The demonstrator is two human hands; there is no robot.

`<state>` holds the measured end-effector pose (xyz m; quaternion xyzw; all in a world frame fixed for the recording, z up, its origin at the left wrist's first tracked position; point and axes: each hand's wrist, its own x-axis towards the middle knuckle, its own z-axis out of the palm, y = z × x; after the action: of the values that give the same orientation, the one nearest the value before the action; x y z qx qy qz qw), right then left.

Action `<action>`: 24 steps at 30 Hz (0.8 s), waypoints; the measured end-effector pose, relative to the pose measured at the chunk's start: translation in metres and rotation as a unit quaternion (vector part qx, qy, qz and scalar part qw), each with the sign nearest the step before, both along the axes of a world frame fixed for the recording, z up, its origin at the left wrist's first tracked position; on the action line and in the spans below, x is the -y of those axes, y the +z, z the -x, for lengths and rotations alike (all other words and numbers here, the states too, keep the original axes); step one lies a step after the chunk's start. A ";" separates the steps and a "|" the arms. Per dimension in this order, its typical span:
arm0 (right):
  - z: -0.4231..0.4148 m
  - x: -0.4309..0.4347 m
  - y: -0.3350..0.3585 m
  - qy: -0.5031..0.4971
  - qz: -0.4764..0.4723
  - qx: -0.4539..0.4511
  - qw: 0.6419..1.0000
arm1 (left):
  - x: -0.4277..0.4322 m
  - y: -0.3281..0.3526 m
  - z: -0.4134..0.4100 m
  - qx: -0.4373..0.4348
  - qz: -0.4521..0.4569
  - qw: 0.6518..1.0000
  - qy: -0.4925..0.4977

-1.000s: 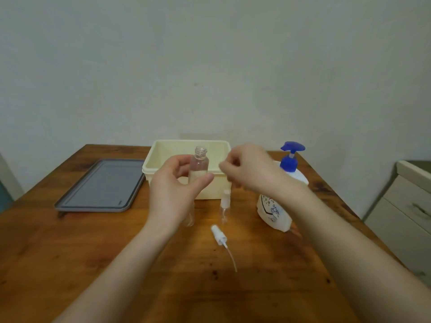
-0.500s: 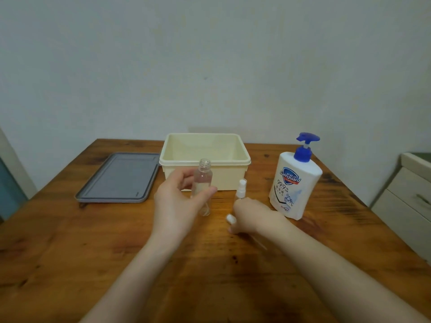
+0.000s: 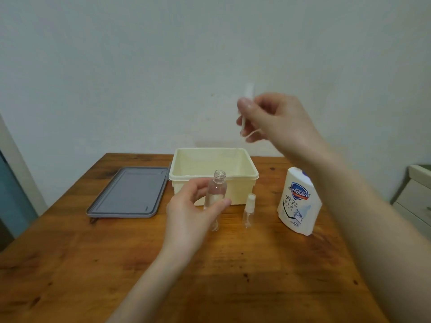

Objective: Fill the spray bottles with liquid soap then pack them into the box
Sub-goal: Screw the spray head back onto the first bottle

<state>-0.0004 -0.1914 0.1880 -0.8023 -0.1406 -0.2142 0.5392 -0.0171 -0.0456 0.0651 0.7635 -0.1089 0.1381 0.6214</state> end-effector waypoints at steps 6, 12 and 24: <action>0.006 -0.012 0.010 0.036 0.046 0.013 0.998 | 0.003 0.000 0.003 -0.001 -0.005 1.000 -0.010; 0.004 -0.013 -0.005 0.043 0.105 -0.012 0.993 | 0.005 0.001 0.006 -0.003 0.001 1.000 -0.012; 0.007 0.002 -0.027 0.128 0.244 -0.085 0.958 | 0.002 0.011 0.006 -0.014 0.064 0.994 -0.085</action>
<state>-0.0071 -0.1934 0.1612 -0.8997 -0.2439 -0.0333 0.3604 -0.0236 -0.0480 0.0758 0.7123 -0.1558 0.0805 0.6796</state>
